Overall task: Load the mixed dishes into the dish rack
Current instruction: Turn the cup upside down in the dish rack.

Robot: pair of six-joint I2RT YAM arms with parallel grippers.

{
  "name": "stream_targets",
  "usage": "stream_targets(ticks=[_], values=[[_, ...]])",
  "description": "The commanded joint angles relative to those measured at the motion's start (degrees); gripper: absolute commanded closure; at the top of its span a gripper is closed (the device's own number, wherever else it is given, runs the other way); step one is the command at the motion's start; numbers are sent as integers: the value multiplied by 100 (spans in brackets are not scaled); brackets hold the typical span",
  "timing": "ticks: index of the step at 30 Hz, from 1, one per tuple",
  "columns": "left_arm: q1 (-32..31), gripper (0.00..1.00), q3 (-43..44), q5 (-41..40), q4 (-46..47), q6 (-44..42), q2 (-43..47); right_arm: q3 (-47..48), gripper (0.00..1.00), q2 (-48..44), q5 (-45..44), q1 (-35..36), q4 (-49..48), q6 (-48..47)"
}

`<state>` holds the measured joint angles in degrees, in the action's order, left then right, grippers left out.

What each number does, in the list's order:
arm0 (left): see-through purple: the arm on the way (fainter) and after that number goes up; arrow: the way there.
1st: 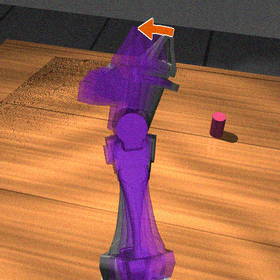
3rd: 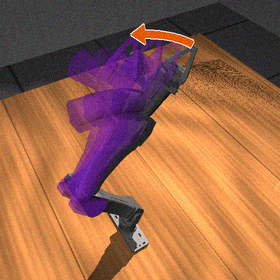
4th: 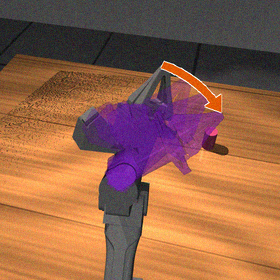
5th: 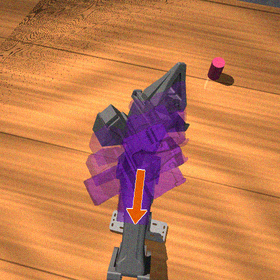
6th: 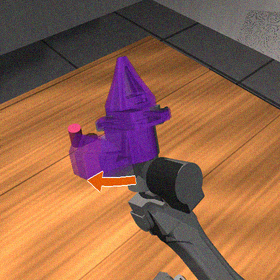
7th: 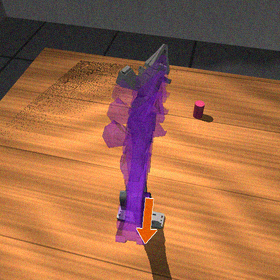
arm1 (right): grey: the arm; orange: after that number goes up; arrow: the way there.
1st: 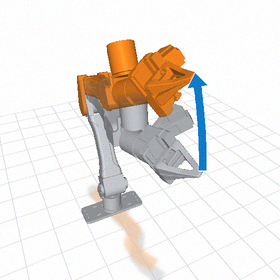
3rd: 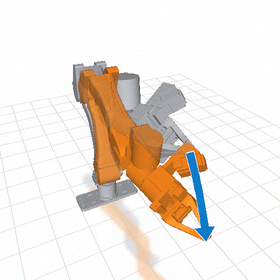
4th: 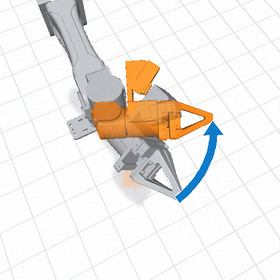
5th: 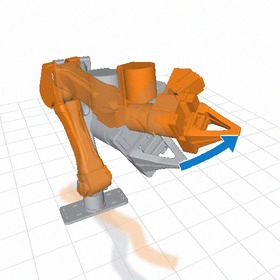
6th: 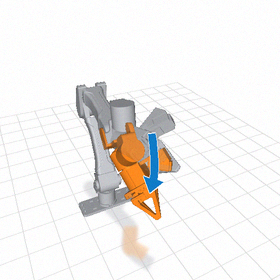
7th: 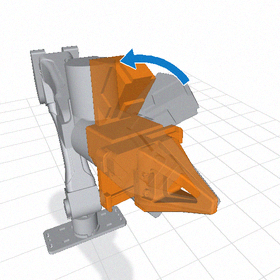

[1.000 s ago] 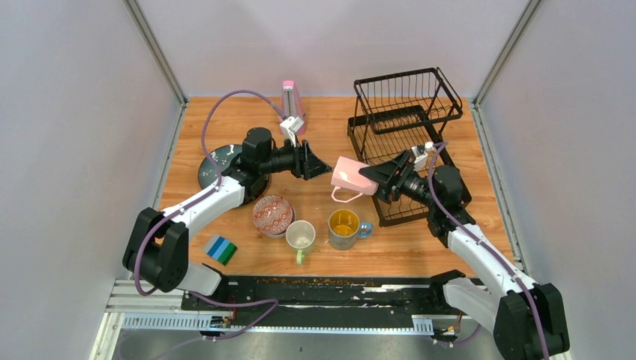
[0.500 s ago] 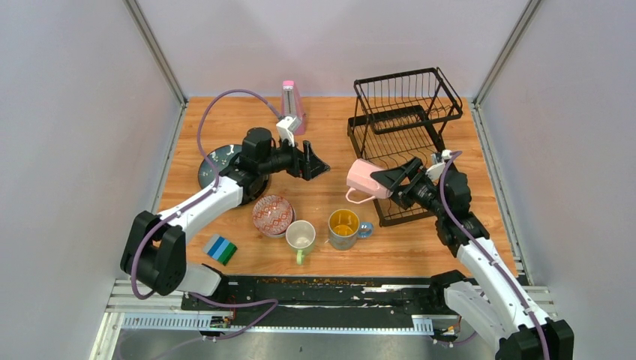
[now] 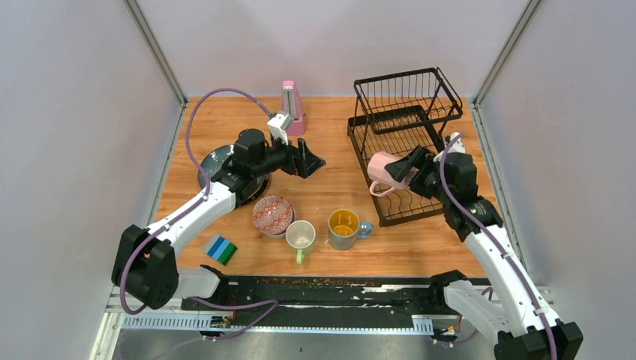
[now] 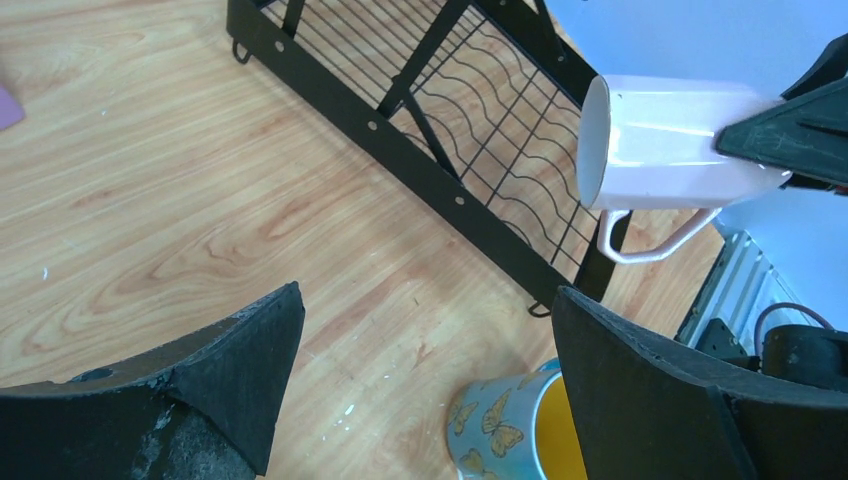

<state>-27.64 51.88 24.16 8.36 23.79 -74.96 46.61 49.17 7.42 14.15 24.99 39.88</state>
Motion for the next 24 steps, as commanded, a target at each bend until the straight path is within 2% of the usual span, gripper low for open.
stream_targets(ticks=[1,15,24], values=[[19,0,112,-224,-279,-114,173,943,94,529,-547,-25,609,-1063],[22,0,100,-581,-584,-235,458,1943,94,1951,-1464,-14,1596,-2007],[22,0,-40,-936,-580,-300,791,2286,91,2717,-1725,-9,1778,-2392]])
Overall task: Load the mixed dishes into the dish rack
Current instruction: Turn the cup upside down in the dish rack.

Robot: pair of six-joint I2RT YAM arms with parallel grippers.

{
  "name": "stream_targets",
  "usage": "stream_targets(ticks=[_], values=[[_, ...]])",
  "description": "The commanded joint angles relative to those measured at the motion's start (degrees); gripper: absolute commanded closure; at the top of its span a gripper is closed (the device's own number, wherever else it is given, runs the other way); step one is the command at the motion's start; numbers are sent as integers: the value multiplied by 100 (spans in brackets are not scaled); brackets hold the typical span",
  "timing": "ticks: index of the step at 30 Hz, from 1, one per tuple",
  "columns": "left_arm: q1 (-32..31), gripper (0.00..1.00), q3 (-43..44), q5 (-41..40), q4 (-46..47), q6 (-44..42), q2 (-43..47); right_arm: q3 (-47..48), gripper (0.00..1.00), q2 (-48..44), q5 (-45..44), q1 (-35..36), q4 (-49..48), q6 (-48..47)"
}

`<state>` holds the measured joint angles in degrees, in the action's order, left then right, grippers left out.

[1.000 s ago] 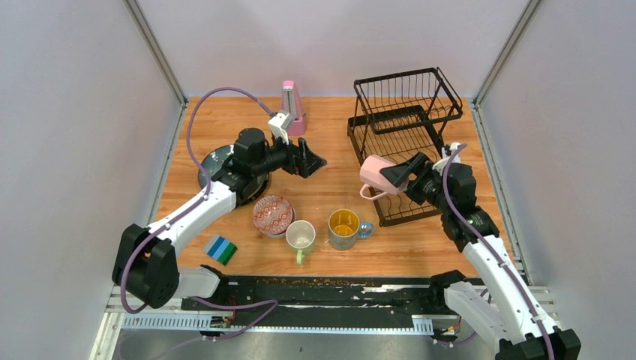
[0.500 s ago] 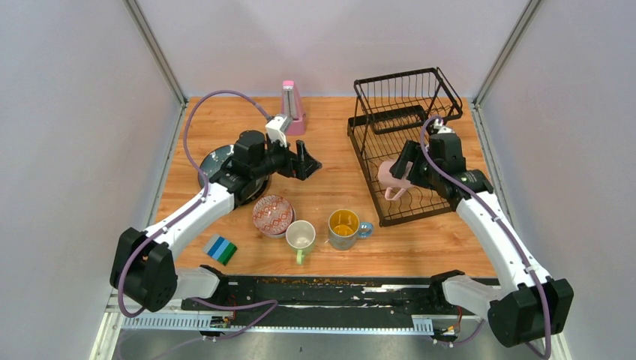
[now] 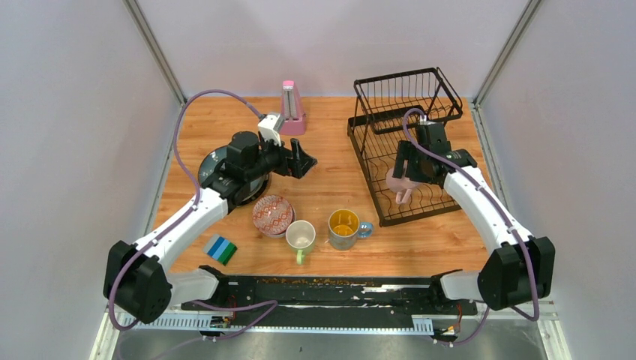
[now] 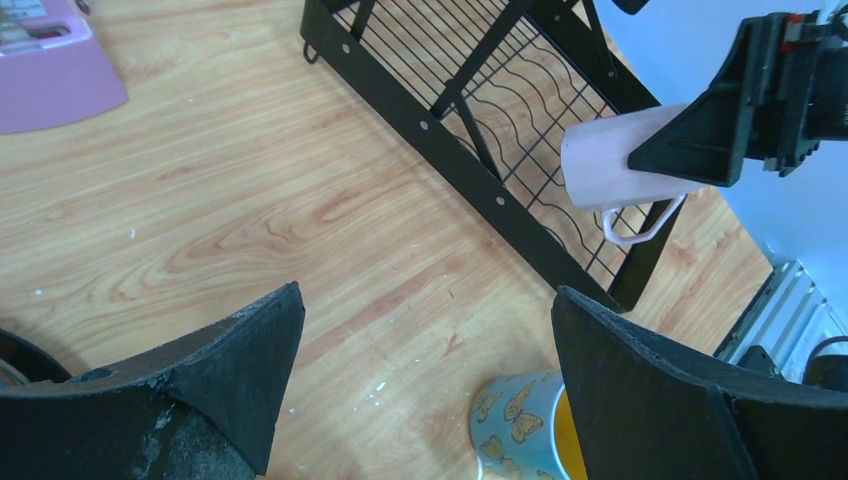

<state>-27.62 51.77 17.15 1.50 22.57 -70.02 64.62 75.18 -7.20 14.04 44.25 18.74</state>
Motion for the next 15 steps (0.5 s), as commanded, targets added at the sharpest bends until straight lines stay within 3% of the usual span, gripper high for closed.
stream_targets(ticks=[1,15], values=[[19,0,-34,-268,83,-199,327,510,91,188,-266,3,-124,-311],[19,0,-58,-363,20,-180,369,744,79,997,-391,150,188,-521]])
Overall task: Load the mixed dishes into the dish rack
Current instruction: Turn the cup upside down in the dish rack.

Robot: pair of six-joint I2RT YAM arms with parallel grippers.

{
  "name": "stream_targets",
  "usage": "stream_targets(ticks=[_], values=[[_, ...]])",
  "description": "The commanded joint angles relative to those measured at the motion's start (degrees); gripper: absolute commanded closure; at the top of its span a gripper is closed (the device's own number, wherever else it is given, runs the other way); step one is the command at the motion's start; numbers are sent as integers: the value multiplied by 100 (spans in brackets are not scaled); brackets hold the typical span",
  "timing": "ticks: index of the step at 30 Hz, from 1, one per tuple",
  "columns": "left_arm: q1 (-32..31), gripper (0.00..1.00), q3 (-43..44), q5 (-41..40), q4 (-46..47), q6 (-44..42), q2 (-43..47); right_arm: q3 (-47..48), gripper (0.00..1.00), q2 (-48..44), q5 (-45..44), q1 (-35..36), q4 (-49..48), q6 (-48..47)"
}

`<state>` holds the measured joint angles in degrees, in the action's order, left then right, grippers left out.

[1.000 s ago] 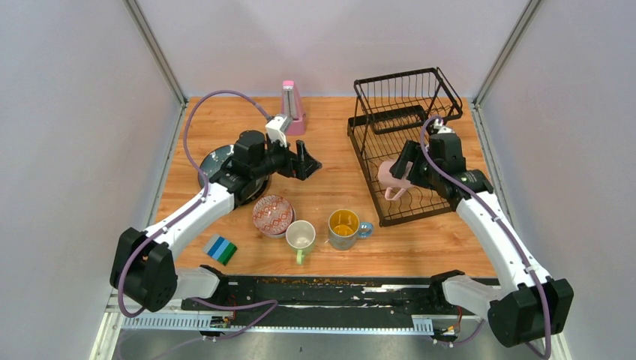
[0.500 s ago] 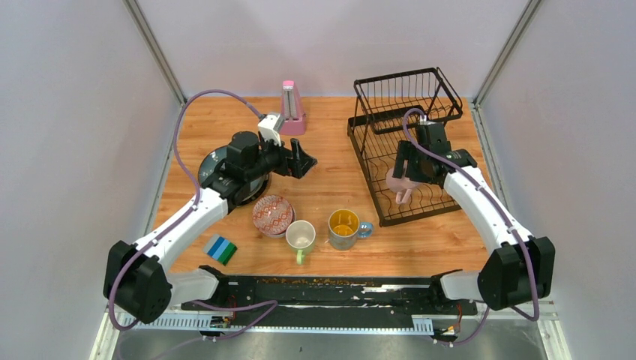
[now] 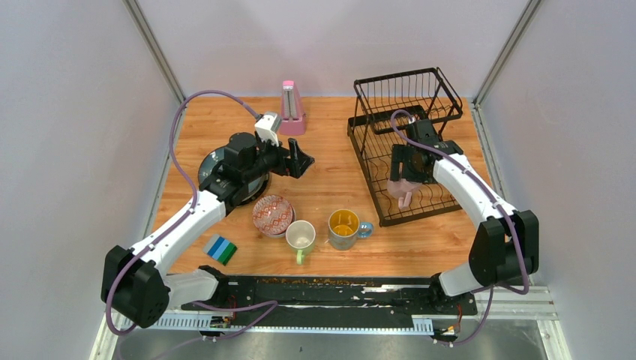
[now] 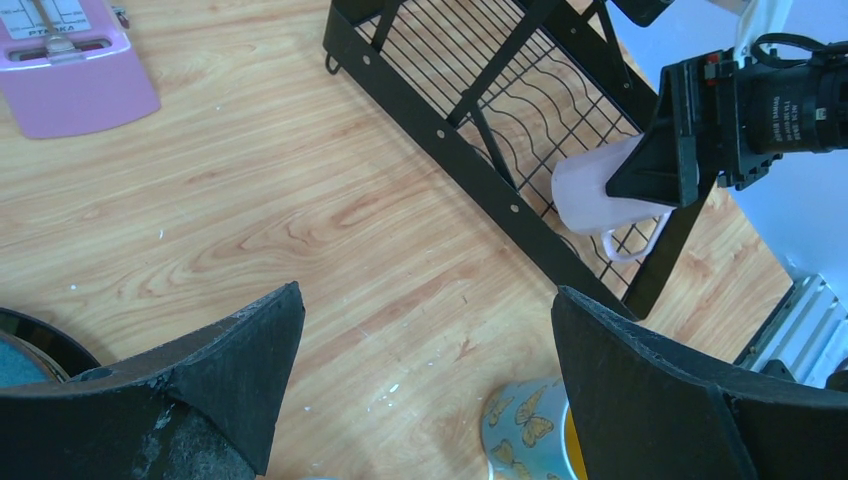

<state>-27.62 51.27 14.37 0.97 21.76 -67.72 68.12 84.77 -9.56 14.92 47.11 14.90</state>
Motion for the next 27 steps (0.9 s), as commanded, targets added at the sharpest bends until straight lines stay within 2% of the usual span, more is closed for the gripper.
stream_targets(ticks=[1,7,15,27], values=[[19,0,-5,-95,66,-103,148,400,78,65,-152,70,-97,-136],[19,0,-3,-76,69,-122,154,439,68,273,-171,136,-47,-175],[21,0,-9,-32,87,-144,138,476,41,419,-261,255,46,-171],[18,0,-38,43,104,-137,110,391,25,134,-268,268,37,-75]])
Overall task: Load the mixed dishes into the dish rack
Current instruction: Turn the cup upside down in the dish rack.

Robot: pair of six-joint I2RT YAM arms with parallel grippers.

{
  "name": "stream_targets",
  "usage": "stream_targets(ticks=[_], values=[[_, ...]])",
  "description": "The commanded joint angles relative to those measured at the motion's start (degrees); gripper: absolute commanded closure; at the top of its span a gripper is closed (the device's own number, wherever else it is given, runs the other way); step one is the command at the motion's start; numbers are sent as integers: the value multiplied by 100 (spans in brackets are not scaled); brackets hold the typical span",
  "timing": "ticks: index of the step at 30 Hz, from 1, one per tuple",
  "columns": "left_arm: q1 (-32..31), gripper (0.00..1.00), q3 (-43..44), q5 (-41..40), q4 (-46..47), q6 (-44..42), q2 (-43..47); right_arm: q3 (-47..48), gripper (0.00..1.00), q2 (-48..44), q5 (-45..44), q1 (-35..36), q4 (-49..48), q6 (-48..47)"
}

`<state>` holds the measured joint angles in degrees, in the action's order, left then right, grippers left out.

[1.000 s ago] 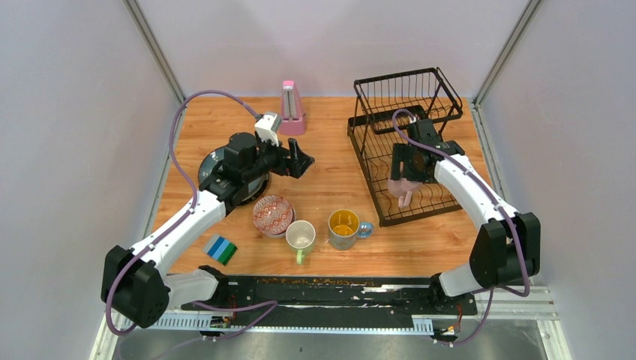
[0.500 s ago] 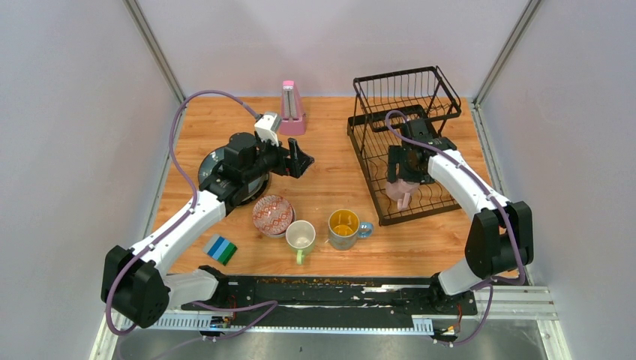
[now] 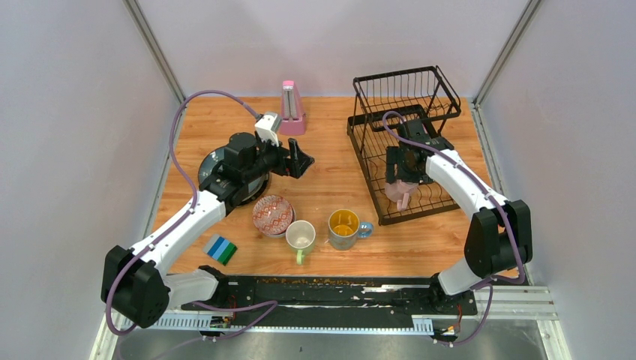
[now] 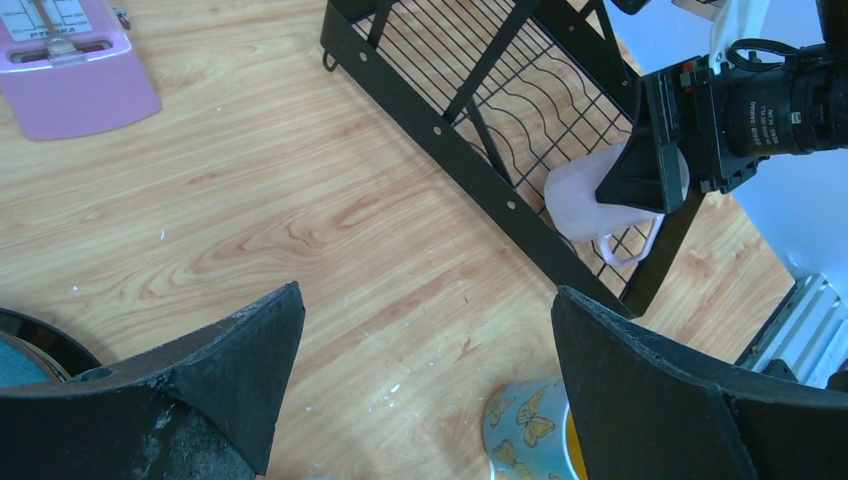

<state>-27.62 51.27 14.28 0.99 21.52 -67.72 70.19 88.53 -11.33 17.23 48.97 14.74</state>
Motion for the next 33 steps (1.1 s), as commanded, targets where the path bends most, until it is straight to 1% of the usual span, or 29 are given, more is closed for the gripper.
stream_targets(ticks=[1,9,13,16,22,25,28,33], values=[[19,0,-38,56,103,-113,110,175,24,-270,-82,40,-152,-59],[20,0,-53,113,129,-82,94,34,16,-424,-1,38,-222,9],[15,0,-68,149,122,-66,101,-21,5,-463,54,41,-264,34],[19,0,-87,165,125,-40,118,-61,3,-509,63,37,-295,51],[19,0,-91,163,129,-25,130,-91,3,-586,72,37,-330,78],[19,0,-78,167,141,-25,121,-196,7,-808,54,43,-384,223],[19,0,-92,136,178,-25,131,-532,12,-1298,169,39,-710,357],[19,0,-169,106,312,-25,192,-1252,12,-2360,381,30,-1448,495]])
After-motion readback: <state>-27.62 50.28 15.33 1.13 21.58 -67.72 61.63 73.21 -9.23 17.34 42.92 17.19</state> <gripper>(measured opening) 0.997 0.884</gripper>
